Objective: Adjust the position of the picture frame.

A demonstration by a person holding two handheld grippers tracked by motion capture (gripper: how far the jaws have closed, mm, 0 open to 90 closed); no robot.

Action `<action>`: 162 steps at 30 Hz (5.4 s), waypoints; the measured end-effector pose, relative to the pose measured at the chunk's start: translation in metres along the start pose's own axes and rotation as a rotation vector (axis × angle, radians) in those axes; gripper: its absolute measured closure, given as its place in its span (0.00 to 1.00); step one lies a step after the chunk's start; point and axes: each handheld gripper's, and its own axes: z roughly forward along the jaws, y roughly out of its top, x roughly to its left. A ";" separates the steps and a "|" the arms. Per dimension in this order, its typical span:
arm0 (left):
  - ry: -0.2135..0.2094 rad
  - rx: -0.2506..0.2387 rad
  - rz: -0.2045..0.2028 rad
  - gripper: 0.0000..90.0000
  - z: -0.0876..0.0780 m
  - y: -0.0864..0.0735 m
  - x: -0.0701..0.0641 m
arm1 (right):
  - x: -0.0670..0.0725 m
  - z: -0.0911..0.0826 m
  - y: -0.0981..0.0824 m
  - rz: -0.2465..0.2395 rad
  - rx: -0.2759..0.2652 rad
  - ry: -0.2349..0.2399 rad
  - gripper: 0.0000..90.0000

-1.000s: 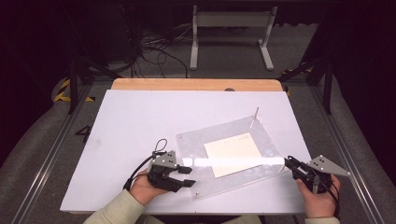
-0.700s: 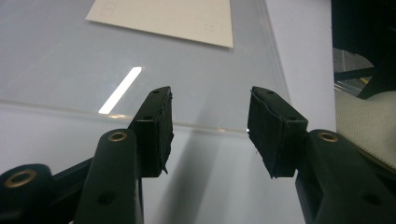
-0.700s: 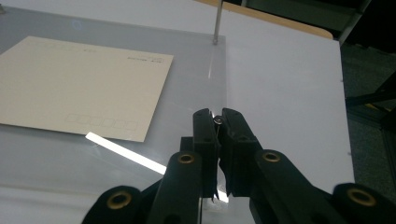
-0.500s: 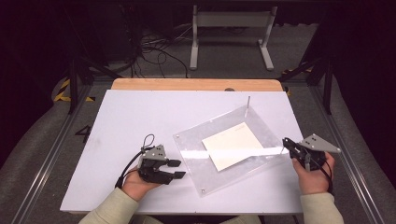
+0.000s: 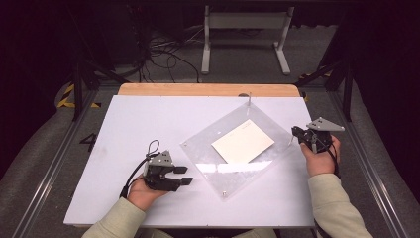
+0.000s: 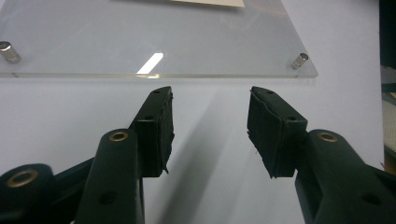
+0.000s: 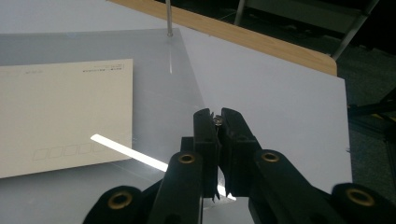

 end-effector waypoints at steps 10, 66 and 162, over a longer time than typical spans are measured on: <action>0.081 -0.027 -0.049 0.54 -0.001 0.002 0.009 | -0.001 0.015 -0.012 0.072 -0.018 -0.004 0.78; 0.347 -0.049 -0.067 0.78 0.039 0.034 0.077 | 0.143 -0.058 -0.035 -0.121 -0.013 0.520 0.72; 0.128 0.047 0.056 0.69 -0.021 -0.013 -0.008 | 0.036 0.070 0.075 -0.185 0.006 0.111 0.95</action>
